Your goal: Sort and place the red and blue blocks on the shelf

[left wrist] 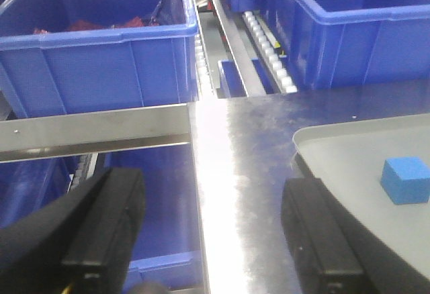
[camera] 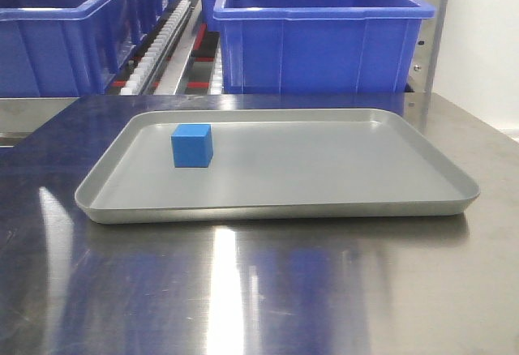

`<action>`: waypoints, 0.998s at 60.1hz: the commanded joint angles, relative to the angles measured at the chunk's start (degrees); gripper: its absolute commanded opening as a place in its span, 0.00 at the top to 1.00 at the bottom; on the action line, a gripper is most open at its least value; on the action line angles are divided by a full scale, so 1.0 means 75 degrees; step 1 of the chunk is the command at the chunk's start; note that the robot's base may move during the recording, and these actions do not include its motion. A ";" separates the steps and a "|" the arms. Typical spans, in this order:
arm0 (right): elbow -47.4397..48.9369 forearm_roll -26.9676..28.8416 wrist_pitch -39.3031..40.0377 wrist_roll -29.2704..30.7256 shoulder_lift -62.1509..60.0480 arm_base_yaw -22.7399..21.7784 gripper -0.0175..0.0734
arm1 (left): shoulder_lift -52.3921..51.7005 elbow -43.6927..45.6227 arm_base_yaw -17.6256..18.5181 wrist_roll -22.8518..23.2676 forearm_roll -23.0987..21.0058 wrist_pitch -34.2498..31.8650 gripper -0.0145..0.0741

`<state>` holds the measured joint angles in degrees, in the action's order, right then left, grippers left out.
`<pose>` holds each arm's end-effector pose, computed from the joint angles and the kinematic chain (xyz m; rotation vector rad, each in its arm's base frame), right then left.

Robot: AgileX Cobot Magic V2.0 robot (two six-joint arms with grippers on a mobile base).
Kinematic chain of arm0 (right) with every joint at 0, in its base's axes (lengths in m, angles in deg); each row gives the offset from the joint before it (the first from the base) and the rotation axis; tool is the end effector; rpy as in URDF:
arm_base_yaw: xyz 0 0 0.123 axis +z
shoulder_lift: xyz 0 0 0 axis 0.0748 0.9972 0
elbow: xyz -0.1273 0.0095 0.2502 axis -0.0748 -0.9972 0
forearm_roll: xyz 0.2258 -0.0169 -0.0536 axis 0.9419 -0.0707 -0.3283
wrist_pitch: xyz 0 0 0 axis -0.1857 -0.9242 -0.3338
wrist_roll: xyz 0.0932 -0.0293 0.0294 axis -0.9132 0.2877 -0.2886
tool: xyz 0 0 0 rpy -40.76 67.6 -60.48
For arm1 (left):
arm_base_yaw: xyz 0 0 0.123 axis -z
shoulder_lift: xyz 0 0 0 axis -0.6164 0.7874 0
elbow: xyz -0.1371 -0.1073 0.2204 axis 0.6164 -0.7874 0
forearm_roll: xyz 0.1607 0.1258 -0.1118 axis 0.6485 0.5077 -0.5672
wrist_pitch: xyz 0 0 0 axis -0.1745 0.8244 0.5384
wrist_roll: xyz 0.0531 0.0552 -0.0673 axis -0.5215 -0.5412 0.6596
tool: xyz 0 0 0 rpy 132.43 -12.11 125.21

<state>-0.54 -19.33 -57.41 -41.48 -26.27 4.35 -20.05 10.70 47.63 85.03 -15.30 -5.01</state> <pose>0.1016 0.0009 0.3185 0.1076 1.7891 0.0992 0.0937 -0.0125 0.2651 0.1319 1.6990 -0.0862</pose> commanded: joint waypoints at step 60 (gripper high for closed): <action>0.0199 -0.0075 0.0711 0.0018 0.0005 -0.0051 0.74 | 0.0029 0.0231 -0.0009 0.0020 -0.0236 -0.1114 0.72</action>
<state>-0.54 -19.33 -57.41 -41.48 -26.27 4.35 -20.05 10.70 47.63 85.03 -17.10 -9.21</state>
